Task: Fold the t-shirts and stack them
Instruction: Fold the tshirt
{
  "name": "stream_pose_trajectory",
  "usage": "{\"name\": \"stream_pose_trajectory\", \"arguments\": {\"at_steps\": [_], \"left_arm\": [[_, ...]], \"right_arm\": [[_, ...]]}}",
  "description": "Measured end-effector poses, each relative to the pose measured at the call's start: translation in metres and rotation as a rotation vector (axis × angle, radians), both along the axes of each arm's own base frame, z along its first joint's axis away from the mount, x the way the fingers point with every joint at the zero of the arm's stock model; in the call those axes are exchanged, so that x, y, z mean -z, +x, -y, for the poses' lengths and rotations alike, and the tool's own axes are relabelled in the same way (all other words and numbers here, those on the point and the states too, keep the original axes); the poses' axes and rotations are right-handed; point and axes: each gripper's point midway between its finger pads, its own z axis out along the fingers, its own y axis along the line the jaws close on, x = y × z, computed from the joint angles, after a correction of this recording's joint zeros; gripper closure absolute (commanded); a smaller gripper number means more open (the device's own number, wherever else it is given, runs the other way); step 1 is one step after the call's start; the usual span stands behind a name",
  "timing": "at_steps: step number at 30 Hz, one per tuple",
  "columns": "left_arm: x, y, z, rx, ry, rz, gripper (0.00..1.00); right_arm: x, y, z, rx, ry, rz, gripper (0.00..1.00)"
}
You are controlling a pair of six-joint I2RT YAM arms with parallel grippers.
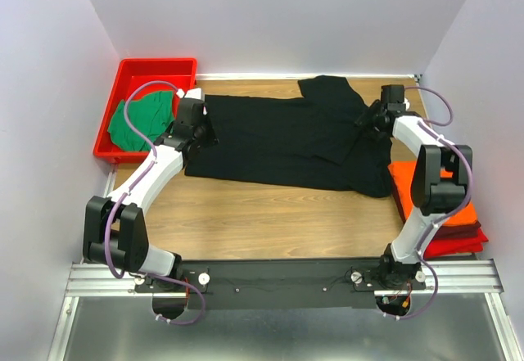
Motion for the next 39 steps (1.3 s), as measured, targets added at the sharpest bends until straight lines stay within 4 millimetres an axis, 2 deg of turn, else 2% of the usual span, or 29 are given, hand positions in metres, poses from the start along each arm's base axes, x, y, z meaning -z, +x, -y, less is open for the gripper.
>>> {"name": "stream_pose_trajectory", "arguments": {"at_steps": [3,6,8,12,19,24,29,30,34,39], "left_arm": [[0.0,0.0,0.001,0.005,-0.004,0.002,0.61],[0.0,0.0,0.003,0.013,-0.009,0.001,0.61],[0.0,0.0,0.004,0.016,-0.012,0.001,0.61],[0.001,0.0,0.004,0.018,-0.013,-0.001,0.61],[0.001,0.0,0.004,0.02,-0.014,-0.002,0.61],[0.001,0.0,0.004,0.02,-0.014,-0.002,0.61],[0.001,0.0,0.004,0.02,-0.014,-0.002,0.62],[0.001,0.0,0.004,0.02,-0.014,-0.002,0.61],[0.001,0.0,0.004,0.02,-0.014,-0.002,0.62],[0.001,0.0,0.004,0.019,-0.014,-0.002,0.62]], "right_arm": [[-0.001,-0.017,-0.011,-0.03,-0.009,0.004,0.4],[0.01,-0.037,-0.025,-0.069,-0.014,-0.029,0.39],[0.026,-0.051,-0.037,-0.099,-0.009,-0.061,0.39],[0.04,-0.066,-0.047,-0.129,0.002,-0.098,0.39],[0.038,-0.058,-0.058,-0.155,0.014,-0.057,0.4],[0.045,-0.055,-0.065,-0.171,0.02,-0.064,0.44],[0.044,-0.045,-0.068,-0.172,0.023,-0.052,0.48],[0.043,-0.044,-0.068,-0.169,0.025,-0.049,0.51],[0.037,-0.037,-0.069,-0.163,0.031,-0.031,0.52],[0.026,-0.019,-0.072,-0.166,0.039,0.01,0.52]]}}
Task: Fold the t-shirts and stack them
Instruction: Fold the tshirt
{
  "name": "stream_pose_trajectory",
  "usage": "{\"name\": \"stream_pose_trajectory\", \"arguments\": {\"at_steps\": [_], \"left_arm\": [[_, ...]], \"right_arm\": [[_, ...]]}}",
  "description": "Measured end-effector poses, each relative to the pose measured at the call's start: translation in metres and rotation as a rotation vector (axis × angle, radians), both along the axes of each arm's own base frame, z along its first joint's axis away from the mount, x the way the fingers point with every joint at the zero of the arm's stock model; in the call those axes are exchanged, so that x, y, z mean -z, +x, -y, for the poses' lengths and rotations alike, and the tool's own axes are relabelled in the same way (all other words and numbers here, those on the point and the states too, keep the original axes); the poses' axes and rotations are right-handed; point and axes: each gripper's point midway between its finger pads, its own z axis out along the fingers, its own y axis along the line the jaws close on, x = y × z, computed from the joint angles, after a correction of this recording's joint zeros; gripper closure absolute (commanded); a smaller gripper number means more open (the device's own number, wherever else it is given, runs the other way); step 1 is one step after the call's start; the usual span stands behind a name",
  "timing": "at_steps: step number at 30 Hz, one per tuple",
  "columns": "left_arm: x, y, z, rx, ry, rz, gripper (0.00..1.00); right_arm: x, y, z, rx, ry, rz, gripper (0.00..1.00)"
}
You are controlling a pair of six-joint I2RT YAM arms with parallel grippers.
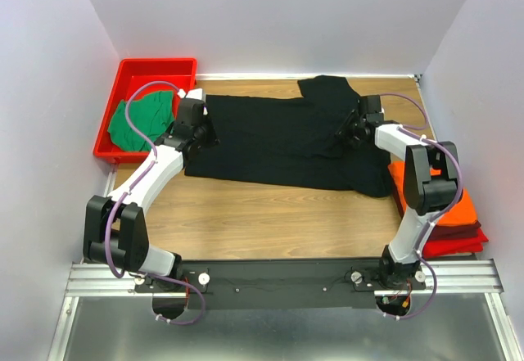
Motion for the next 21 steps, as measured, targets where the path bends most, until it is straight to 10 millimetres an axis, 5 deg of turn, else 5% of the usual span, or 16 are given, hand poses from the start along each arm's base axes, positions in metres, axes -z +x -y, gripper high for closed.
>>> {"name": "stream_pose_trajectory", "arguments": {"at_steps": [12,18,21], "left_arm": [[0.002,-0.001,0.0,0.0,0.001,-0.004,0.62],[0.005,-0.001,0.0,0.0,0.003,-0.013,0.62],[0.007,-0.001,0.0,0.0,0.005,-0.018,0.62]], "right_arm": [[0.004,0.033,-0.013,-0.008,0.056,0.014,0.91],[0.003,0.045,-0.016,-0.008,0.069,0.024,0.92],[0.001,0.051,-0.018,-0.009,0.077,0.032,0.75]]}}
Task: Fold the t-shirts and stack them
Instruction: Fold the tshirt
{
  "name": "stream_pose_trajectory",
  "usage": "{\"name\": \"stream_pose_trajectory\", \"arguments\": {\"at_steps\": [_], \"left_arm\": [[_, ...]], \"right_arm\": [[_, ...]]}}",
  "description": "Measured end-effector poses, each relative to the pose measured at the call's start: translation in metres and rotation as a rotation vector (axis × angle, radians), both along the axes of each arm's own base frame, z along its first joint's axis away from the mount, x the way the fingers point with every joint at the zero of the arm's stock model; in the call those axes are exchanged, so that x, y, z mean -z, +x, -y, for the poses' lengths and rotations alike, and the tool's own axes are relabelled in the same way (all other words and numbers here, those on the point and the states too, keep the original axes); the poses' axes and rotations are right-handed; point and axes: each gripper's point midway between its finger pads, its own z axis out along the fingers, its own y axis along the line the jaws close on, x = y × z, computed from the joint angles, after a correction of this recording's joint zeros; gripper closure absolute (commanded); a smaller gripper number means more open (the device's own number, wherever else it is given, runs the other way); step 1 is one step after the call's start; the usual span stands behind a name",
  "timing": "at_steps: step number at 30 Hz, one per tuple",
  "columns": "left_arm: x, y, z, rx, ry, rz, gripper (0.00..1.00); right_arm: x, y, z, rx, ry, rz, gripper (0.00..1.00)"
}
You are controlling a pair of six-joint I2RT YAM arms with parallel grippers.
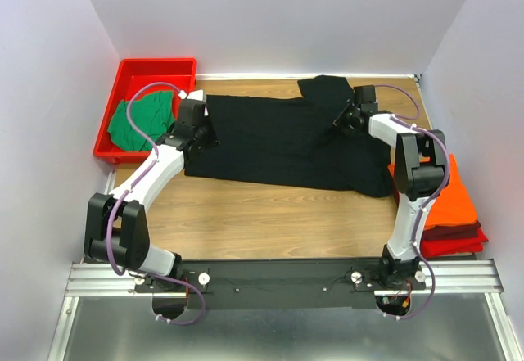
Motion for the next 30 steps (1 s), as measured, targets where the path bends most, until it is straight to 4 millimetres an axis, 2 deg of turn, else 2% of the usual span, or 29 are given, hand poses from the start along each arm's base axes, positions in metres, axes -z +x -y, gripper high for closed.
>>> {"name": "stream_pose_trajectory", "arguments": {"at_steps": [2,3,6,8,12,14,18,21,23,28,30], "left_arm": [[0.0,0.0,0.0,0.0,0.0,-0.001,0.62],[0.001,0.0,0.0,0.0,0.0,-0.002,0.63],[0.002,-0.001,0.0,0.001,0.0,-0.005,0.62],[0.005,-0.001,0.001,0.005,-0.003,-0.011,0.62],[0.013,-0.001,0.005,0.009,-0.021,-0.037,0.62],[0.02,-0.001,0.007,0.0,-0.031,-0.058,0.62],[0.04,0.001,0.012,-0.03,-0.07,-0.123,0.62],[0.057,0.002,0.017,-0.054,-0.096,-0.173,0.63],[0.069,0.003,0.019,-0.074,-0.108,-0.203,0.62],[0.094,0.003,0.02,-0.133,-0.129,-0.265,0.63],[0.103,0.003,0.018,-0.164,-0.131,-0.278,0.62]], "right_arm": [[0.0,0.004,-0.002,-0.002,0.009,0.006,0.65],[0.0,0.005,-0.003,-0.006,0.011,0.007,0.56],[0.0,0.01,-0.005,-0.008,0.019,0.014,0.42],[-0.003,0.013,-0.005,-0.016,0.013,0.026,0.37],[-0.017,0.014,-0.002,-0.016,-0.002,0.06,0.36],[-0.032,0.009,0.001,-0.009,-0.013,0.087,0.37],[-0.069,-0.017,0.009,0.007,-0.027,0.147,0.37],[-0.081,-0.041,0.014,0.01,-0.036,0.165,0.37],[-0.076,-0.056,0.018,0.014,-0.047,0.148,0.37],[-0.033,-0.089,0.034,0.044,-0.12,0.022,0.37],[-0.022,-0.099,0.037,0.047,-0.137,-0.019,0.37]]}}
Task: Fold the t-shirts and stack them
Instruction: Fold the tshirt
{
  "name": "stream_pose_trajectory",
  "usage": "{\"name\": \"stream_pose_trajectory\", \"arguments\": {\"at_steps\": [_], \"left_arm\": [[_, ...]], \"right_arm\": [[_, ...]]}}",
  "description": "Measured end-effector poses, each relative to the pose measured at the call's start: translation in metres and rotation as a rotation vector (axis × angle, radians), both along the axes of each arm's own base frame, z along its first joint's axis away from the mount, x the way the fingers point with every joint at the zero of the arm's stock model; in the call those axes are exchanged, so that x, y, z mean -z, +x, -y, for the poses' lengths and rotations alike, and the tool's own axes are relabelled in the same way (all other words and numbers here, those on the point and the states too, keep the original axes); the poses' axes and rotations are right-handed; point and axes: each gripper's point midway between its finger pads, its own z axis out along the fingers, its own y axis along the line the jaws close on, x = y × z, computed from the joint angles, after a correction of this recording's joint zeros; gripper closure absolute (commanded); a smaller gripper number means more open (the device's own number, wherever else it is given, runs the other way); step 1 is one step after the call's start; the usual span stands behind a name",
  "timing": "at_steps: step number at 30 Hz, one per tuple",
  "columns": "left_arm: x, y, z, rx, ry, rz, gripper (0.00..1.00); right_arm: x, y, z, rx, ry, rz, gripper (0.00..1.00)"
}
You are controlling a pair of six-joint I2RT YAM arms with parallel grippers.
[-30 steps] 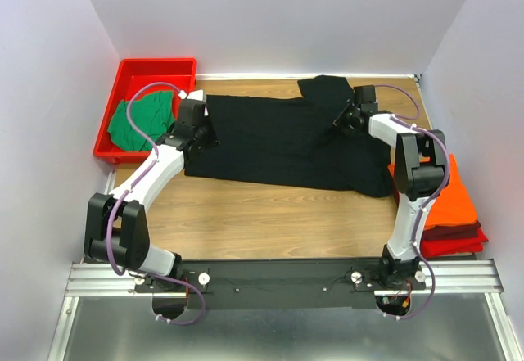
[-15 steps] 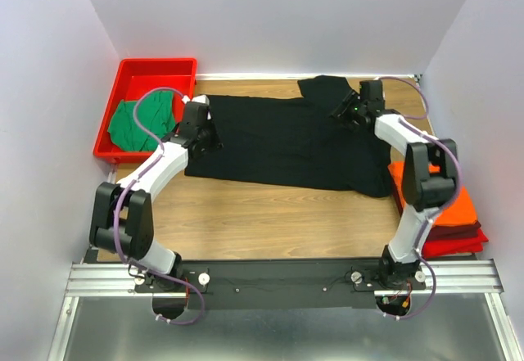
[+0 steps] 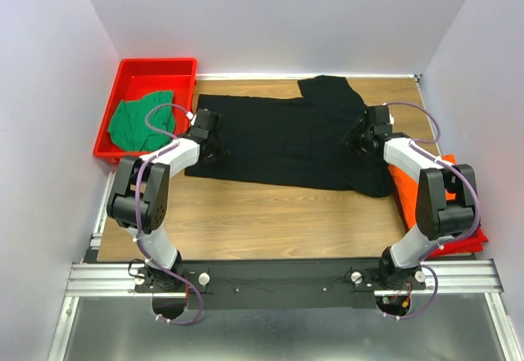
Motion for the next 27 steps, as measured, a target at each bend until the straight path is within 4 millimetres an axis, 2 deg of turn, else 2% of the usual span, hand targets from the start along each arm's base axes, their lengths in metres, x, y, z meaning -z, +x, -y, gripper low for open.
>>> {"name": "stream_pose_trajectory", "arguments": {"at_steps": [6,12,21,27], "left_arm": [[0.017,-0.005,-0.008,-0.065,0.02,-0.031,0.63],[0.019,-0.002,-0.013,-0.111,0.026,-0.01,0.62],[0.018,-0.008,-0.014,-0.138,0.008,0.019,0.63],[0.019,-0.03,-0.018,-0.138,-0.005,0.014,0.62]], "right_arm": [[0.01,-0.008,0.006,0.013,-0.03,-0.03,0.37],[0.044,-0.041,0.021,0.042,-0.062,-0.137,0.37],[0.044,-0.051,0.034,0.069,-0.068,-0.133,0.36],[0.045,-0.072,0.041,0.086,-0.071,-0.147,0.36]]}}
